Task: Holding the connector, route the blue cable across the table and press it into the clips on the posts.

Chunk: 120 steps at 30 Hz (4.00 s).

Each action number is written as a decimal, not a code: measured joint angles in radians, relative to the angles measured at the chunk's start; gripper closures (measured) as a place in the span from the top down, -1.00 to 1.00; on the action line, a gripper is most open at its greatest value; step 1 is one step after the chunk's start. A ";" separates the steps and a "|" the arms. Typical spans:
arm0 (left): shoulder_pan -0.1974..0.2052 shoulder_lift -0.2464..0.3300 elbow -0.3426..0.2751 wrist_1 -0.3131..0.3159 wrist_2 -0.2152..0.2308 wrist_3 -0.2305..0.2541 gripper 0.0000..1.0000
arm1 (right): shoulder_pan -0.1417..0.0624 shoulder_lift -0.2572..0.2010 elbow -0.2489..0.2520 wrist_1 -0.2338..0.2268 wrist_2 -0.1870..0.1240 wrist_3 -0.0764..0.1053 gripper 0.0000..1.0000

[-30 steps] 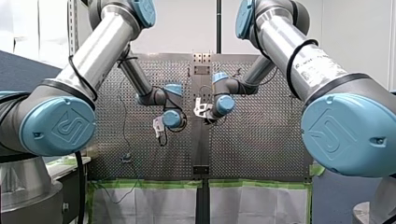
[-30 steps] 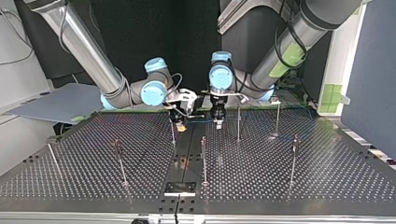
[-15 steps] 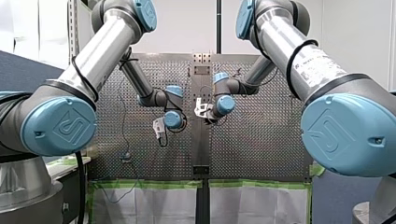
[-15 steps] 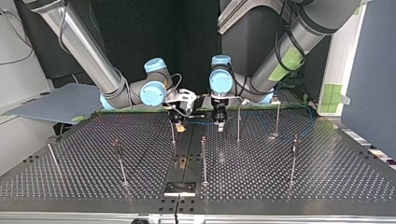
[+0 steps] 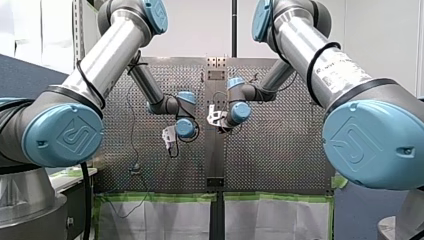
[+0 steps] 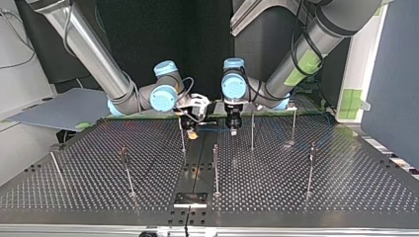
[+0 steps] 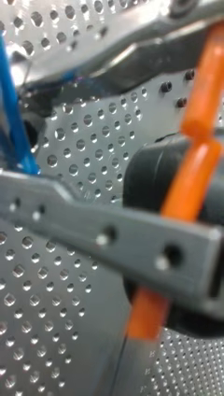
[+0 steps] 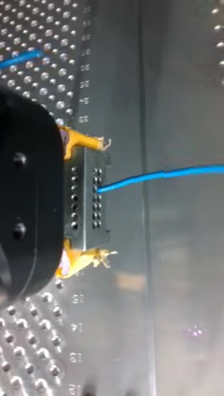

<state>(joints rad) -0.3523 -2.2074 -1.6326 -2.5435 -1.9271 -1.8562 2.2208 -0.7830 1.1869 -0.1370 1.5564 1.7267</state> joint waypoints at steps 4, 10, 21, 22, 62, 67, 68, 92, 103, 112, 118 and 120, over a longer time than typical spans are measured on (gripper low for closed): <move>0.000 0.003 0.000 -0.025 -0.001 -0.001 -0.96 | 0.004 0.000 0.000 -0.003 -0.022 -0.001 -1.00; 0.003 0.023 -0.002 -0.081 -0.015 -0.003 -0.96 | 0.006 0.000 -0.005 -0.004 -0.034 0.000 -1.00; 0.009 0.123 -0.008 -0.138 -0.026 0.000 -0.96 | -0.003 -0.025 -0.038 0.024 -0.039 0.000 -1.00; 0.010 0.130 -0.008 -0.144 -0.027 0.002 -0.96 | -0.005 -0.034 -0.038 0.027 -0.038 0.001 -1.00; -0.040 0.457 -0.062 -0.242 -0.011 0.043 -0.96 | -0.027 -0.418 0.110 0.182 -0.076 0.006 -1.00; -0.043 0.495 -0.062 -0.240 -0.006 0.047 -0.96 | -0.032 -0.469 0.110 0.187 -0.087 0.012 -1.00; -0.043 0.497 -0.062 -0.237 -0.003 0.047 -0.96 | -0.033 -0.477 0.110 0.187 -0.088 0.012 -1.00; 0.025 0.437 -0.005 -0.173 0.117 0.043 -0.96 | -0.049 -0.430 0.078 0.177 -0.131 0.025 -1.00; 0.054 0.379 0.054 -0.183 0.146 0.039 -0.96 | -0.093 -0.392 0.053 0.173 -0.151 0.036 -1.00; 0.064 0.295 0.138 -0.200 0.162 0.036 -0.96 | -0.132 -0.354 -0.005 0.171 -0.170 0.049 -1.00; 0.079 0.251 0.189 -0.210 0.164 0.034 -0.96 | -0.152 -0.335 -0.049 0.172 -0.176 0.057 -1.00; 0.084 0.248 0.197 -0.212 0.164 0.034 -0.96 | -0.158 -0.331 -0.056 0.172 -0.178 0.059 -1.00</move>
<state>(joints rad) -0.2687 -1.9597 -1.4358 -2.7557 -1.7634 -1.8221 2.0631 -1.1145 1.1304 0.0350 1.3787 1.7857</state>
